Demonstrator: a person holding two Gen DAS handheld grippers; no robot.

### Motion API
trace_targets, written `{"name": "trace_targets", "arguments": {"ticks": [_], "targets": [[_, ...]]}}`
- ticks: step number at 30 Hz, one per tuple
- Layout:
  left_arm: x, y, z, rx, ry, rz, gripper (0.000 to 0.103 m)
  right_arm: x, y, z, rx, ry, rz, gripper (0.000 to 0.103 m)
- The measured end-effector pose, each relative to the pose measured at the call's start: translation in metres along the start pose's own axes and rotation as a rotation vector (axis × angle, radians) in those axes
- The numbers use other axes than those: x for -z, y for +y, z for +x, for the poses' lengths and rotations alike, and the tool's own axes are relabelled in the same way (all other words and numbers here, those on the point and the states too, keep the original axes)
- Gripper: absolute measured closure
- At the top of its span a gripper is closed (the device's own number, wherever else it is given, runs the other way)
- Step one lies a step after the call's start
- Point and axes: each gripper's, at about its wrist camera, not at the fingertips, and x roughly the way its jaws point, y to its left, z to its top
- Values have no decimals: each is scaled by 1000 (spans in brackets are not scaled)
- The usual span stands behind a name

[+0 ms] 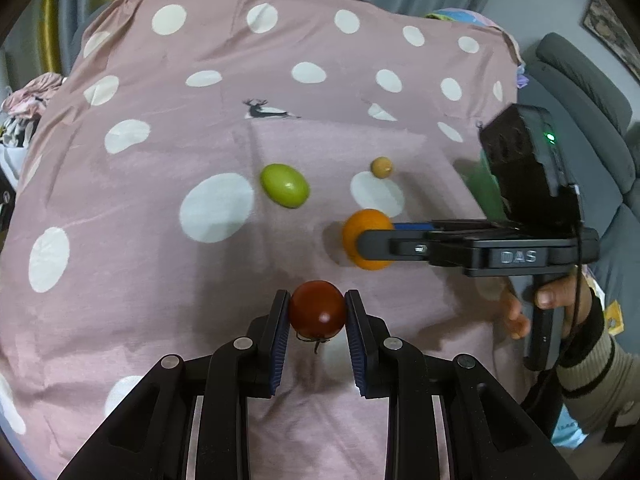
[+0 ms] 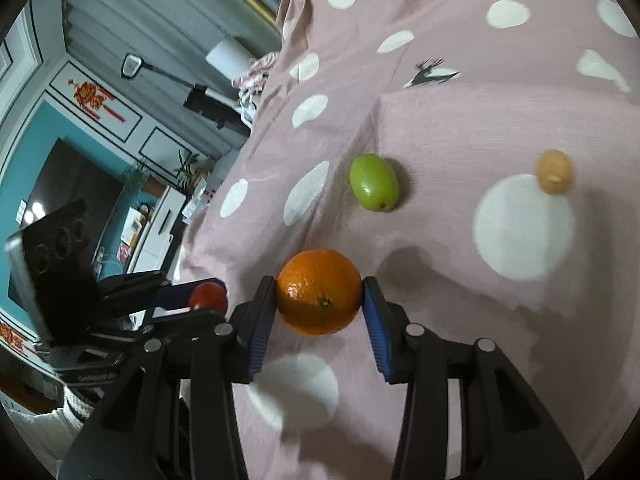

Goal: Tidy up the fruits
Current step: 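Grasp the orange with the right tool while the left tool holds the tomato, then carry the tomato and orange over the green bowl with both tools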

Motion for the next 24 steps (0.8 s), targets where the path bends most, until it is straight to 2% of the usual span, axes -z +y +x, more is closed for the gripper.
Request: {"name": "trace_targets", "arguments": {"ticks": [12,24], "targets": [[-5,-51,7,19,-12,56,75,44,-4,-80,61,-124,44,60],[-10,-83,-1,33,-51,81,75,70,-1,-125,79,-207,47,60]]}}
